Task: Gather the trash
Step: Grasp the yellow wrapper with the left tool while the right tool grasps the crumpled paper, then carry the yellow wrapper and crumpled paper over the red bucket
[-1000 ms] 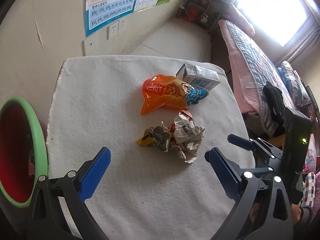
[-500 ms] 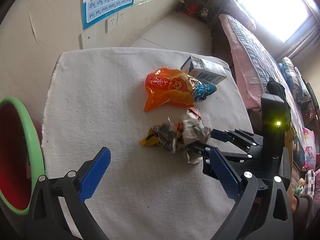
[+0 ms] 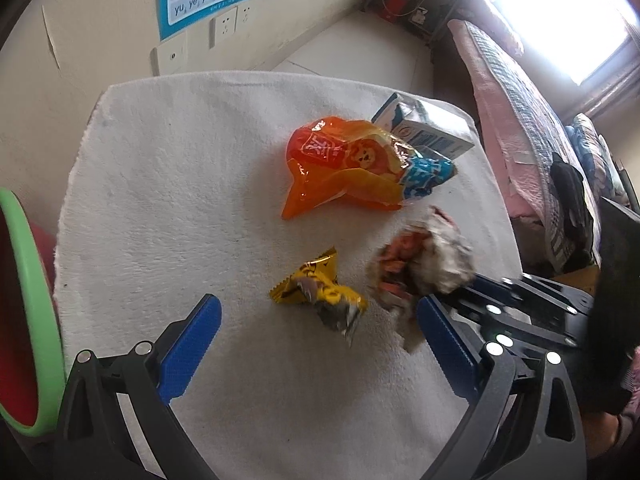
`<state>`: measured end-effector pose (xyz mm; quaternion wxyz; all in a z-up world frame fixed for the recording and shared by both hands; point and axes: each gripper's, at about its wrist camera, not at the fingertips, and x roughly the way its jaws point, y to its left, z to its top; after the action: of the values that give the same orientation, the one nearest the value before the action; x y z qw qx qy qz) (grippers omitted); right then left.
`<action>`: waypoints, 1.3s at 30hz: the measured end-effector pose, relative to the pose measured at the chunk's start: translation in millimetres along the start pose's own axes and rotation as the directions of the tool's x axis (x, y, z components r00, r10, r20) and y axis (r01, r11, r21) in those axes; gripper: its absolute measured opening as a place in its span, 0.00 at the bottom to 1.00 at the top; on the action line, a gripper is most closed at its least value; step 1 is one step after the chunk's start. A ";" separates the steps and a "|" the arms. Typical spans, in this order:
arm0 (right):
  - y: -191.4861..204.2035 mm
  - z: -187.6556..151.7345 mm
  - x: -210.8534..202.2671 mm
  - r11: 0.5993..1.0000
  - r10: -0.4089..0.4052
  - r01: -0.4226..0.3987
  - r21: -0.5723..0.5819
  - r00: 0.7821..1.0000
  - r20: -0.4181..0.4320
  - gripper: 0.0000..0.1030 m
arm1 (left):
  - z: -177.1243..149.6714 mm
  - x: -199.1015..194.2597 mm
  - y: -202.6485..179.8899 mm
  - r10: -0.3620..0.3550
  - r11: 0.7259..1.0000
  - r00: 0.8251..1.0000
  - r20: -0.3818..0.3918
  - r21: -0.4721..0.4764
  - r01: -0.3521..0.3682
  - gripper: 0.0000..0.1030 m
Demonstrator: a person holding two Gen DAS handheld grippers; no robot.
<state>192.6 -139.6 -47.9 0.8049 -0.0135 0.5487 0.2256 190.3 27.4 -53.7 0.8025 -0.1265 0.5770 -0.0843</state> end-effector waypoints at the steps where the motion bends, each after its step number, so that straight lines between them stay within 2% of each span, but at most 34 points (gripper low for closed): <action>1: -1.3 -1.2 -2.6 1.000 -0.002 0.002 0.001 1.000 0.000 0.16 | 0.3 2.2 -0.2 0.003 1.000 1.000 -0.003 -0.001 -0.003 0.90; 6: -4.5 -5.7 -14.9 1.000 -0.012 0.012 0.008 1.000 0.001 0.17 | 6.3 19.4 1.5 0.025 0.999 1.000 -0.017 -0.031 -0.026 0.75; 9: -6.9 -6.8 -20.0 1.000 -0.020 0.020 0.012 1.000 0.004 0.17 | 9.5 28.2 3.8 0.031 0.998 0.999 -0.034 -0.048 -0.033 0.56; 14: -12.1 -5.6 -20.9 0.999 -0.031 0.031 0.020 1.000 0.006 0.17 | 9.5 28.5 3.3 -0.022 0.998 0.999 -0.035 -0.057 0.020 0.25; 17: -10.3 -6.2 -20.0 0.999 -0.032 0.032 0.012 0.999 0.012 0.17 | 8.3 23.8 2.2 -0.034 0.998 0.999 -0.030 -0.053 0.032 0.12; 20: -7.8 -8.1 -22.2 1.000 -0.026 0.026 0.010 0.999 0.024 0.17 | 5.4 17.3 2.3 -0.045 0.998 0.999 -0.021 -0.048 0.044 0.04; 31: -0.5 -4.5 -41.9 1.000 -0.013 0.012 0.012 0.997 0.080 0.17 | -3.4 -24.5 -11.2 -0.062 0.998 0.997 0.035 -0.009 0.062 0.02; 36: -0.9 -6.3 -56.2 1.000 0.001 -0.004 0.028 0.994 0.113 0.17 | -9.2 -49.7 -14.9 -0.053 0.999 0.996 0.067 0.015 0.052 0.02; 39: 2.8 -6.2 -64.1 0.999 0.013 -0.017 0.033 0.991 0.131 0.17 | -14.2 -63.9 -14.1 -0.025 0.999 0.996 0.089 0.033 0.022 0.02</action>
<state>167.1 -161.1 7.2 0.8375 0.0192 0.4988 0.2225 156.5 30.5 4.1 0.8284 -0.1242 0.5374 -0.0973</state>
